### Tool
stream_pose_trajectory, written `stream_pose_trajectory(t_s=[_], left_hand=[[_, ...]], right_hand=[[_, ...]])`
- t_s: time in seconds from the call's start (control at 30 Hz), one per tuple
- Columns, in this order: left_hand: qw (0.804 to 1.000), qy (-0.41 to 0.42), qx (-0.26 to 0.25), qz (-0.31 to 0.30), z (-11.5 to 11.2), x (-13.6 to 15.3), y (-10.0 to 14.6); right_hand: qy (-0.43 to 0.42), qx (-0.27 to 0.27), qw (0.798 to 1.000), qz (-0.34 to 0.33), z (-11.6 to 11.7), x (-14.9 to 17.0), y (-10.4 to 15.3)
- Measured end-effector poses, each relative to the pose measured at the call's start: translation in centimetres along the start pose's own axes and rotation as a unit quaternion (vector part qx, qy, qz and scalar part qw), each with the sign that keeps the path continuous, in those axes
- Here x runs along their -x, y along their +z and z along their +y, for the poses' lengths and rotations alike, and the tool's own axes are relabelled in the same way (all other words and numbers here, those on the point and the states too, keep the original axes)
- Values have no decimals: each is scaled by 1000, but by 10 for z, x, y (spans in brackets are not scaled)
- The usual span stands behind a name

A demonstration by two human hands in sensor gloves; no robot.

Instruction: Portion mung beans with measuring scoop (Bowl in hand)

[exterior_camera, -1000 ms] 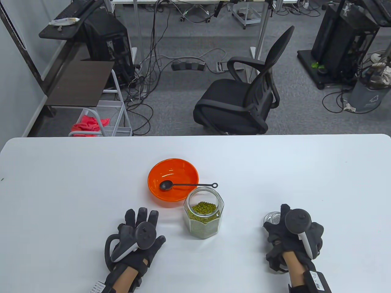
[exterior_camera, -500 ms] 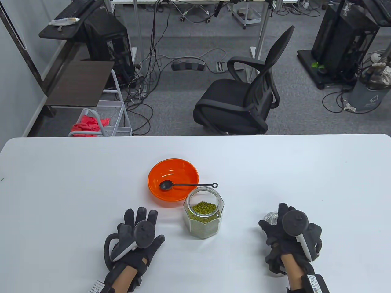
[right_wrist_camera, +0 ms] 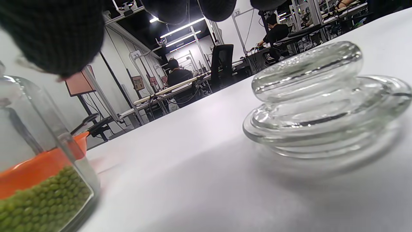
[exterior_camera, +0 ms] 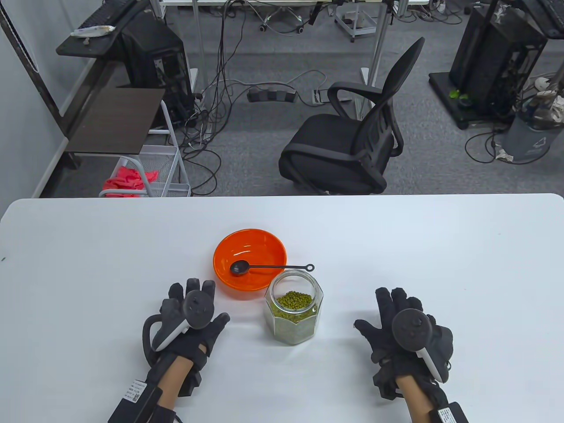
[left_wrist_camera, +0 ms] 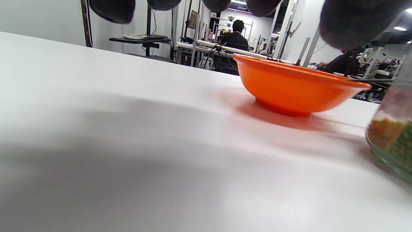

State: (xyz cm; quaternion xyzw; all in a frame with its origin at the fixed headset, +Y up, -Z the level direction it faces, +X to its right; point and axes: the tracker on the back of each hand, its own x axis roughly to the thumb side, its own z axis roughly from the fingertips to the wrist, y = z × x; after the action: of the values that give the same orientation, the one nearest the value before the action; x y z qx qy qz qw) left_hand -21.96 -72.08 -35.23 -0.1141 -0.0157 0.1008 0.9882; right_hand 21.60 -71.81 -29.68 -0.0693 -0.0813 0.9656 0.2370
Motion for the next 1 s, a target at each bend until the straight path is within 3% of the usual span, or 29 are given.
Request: stream_pose_trajectory(t_s=[0.23, 0.37, 0.7, 0.8, 1.0], left_hand=[[999, 29, -7, 41, 36, 11, -41], [997, 51, 4, 62, 41, 16, -66], [988, 69, 71, 117, 22, 5, -113], [983, 58, 97, 146, 16, 2, -122], [978, 46, 100, 175, 11, -1, -129]], right_hand=[[-12, 6, 1000, -8, -3, -4, 3], [-9, 8, 1000, -10, -2, -4, 3], [-3, 4, 1000, -13, -1, -6, 3], [-5, 6, 1000, -12, -1, -6, 3], [-11, 9, 1000, -10, -2, -5, 3]])
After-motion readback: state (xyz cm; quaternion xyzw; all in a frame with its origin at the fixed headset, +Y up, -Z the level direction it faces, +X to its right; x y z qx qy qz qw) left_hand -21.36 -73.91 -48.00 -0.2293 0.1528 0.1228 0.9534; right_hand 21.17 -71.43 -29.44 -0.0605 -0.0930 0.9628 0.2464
